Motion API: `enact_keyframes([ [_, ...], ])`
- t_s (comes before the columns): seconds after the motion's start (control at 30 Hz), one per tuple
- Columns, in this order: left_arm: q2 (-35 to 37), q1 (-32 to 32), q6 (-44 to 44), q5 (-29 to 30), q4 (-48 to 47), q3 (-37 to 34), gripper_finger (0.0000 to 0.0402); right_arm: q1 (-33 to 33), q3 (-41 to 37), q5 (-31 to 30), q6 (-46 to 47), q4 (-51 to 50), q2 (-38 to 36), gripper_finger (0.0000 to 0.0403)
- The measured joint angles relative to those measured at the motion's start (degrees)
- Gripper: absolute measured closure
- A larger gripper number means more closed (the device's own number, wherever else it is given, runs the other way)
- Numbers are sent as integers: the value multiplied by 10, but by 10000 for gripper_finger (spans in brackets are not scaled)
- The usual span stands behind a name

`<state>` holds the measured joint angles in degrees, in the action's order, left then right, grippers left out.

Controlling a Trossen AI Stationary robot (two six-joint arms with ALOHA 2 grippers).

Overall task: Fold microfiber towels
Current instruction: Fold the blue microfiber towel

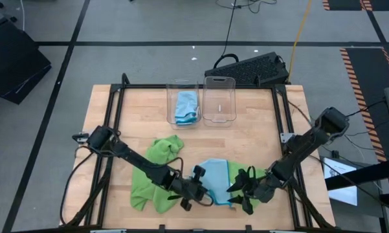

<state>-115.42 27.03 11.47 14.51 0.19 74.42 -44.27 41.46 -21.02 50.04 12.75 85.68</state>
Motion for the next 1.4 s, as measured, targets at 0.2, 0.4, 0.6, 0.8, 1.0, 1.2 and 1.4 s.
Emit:
enact_keyframes([
  [0.2, 9, -22, -23, -7, -1, 0, 396, -4, 8, 19, 7, 71, 76, 137],
  [0.4, 25, -45, -47, 1, -2, 0, 396, -24, 47, 68, 11, 6, 134, 150],
  [0.6, 40, -65, -60, 6, -6, 0, 397, -40, 72, 63, 0, -20, 158, 207],
  [0.8, 40, -71, -60, 3, -10, 0, 398, -42, 82, 15, 23, -74, 150, 221],
  [1.0, 40, -70, -61, -1, -20, 0, 396, -45, 83, 15, 194, -141, 124, 215],
  [1.2, 40, -71, -62, -6, -21, 0, 395, -72, 90, -16, 208, -195, 106, 214],
  [1.4, 40, -71, -60, -7, -21, 0, 395, -65, 89, -50, 148, -195, 107, 194],
])
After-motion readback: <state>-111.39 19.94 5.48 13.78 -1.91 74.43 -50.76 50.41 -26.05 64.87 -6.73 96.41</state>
